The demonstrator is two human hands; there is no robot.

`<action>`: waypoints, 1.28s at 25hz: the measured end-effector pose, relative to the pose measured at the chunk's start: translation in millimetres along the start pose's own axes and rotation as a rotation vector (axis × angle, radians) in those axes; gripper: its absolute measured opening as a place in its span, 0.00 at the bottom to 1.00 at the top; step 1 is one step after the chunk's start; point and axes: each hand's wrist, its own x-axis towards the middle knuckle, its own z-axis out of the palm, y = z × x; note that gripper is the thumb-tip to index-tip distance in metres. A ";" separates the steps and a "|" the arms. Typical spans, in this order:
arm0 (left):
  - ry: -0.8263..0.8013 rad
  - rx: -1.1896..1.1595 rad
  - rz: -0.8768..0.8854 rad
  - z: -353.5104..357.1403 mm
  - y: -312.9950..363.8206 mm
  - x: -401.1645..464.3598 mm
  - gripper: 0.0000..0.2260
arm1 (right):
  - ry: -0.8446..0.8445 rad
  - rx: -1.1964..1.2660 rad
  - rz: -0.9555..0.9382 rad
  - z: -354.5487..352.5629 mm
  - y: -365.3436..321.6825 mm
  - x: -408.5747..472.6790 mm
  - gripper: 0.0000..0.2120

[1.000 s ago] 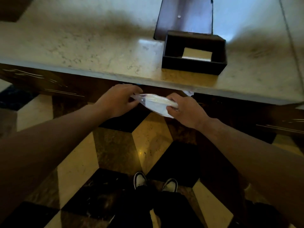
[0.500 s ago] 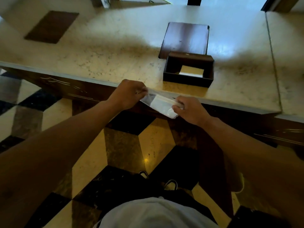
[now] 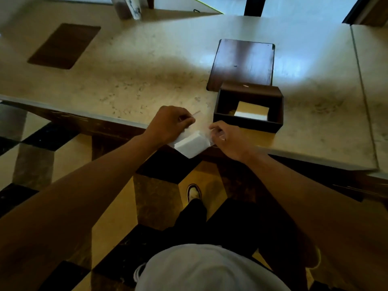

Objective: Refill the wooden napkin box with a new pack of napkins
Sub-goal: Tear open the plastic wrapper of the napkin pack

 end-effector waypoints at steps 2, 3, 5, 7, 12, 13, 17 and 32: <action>0.007 -0.044 -0.014 -1.6 -11.0 24.4 0.08 | -0.002 0.015 0.019 1.7 -1.8 29.3 0.15; 0.010 -0.054 -0.021 -3.2 -17.8 39.7 0.08 | 0.012 0.023 0.037 1.2 -4.5 47.4 0.16; 0.019 -0.105 -0.084 -3.1 -31.1 69.0 0.10 | 0.065 0.076 0.107 1.0 -10.4 82.1 0.19; 0.016 -0.232 -0.215 -0.5 -40.1 95.0 0.12 | 0.120 0.151 0.180 2.2 -19.0 109.9 0.22; 0.057 -0.485 -0.479 7.5 -56.5 135.0 0.10 | 0.142 0.321 0.295 9.2 -33.5 146.3 0.21; 0.051 -0.531 -0.514 9.2 -58.0 140.0 0.10 | 0.149 0.344 0.307 9.5 -34.2 149.9 0.19; 0.039 -0.779 -0.619 10.5 -57.2 154.0 0.12 | 0.167 0.382 0.294 2.1 -36.2 155.6 0.19; 0.175 -1.049 -0.720 25.8 -28.8 150.3 0.08 | -0.021 0.119 0.160 -52.7 -17.5 172.5 0.07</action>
